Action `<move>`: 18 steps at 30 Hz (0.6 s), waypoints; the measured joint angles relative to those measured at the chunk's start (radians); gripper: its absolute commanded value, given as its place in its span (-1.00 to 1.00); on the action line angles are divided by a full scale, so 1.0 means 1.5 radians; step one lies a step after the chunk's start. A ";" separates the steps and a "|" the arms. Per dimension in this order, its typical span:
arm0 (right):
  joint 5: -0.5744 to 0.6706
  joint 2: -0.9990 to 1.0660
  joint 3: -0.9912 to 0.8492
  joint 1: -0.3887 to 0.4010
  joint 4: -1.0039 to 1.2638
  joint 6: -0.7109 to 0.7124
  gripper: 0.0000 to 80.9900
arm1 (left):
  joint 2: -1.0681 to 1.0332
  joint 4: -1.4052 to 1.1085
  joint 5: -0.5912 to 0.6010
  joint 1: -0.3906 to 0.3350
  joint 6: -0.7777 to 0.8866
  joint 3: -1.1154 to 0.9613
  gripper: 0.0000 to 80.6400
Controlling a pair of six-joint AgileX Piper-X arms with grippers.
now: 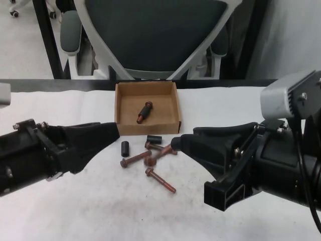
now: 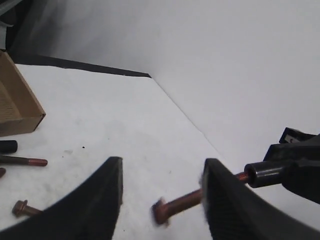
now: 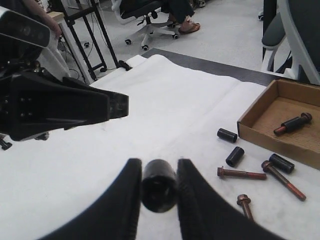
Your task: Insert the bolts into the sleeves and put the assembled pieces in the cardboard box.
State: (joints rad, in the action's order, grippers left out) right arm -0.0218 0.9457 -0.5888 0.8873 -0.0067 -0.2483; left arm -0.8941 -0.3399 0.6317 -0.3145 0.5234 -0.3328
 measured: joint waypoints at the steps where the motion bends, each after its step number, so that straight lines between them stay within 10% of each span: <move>1: 0.003 0.000 -0.002 -0.002 0.000 0.000 -0.99 | 0.000 0.000 0.000 0.000 0.000 -0.001 0.15; 18: 0.020 0.000 -0.003 -0.002 -0.032 0.001 -0.99 | 0.000 0.082 0.021 0.000 -0.050 -0.002 0.14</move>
State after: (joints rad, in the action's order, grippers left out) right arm 0.0077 0.9457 -0.5929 0.8842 -0.0548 -0.2463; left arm -0.8941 -0.2176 0.6630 -0.3145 0.4482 -0.3352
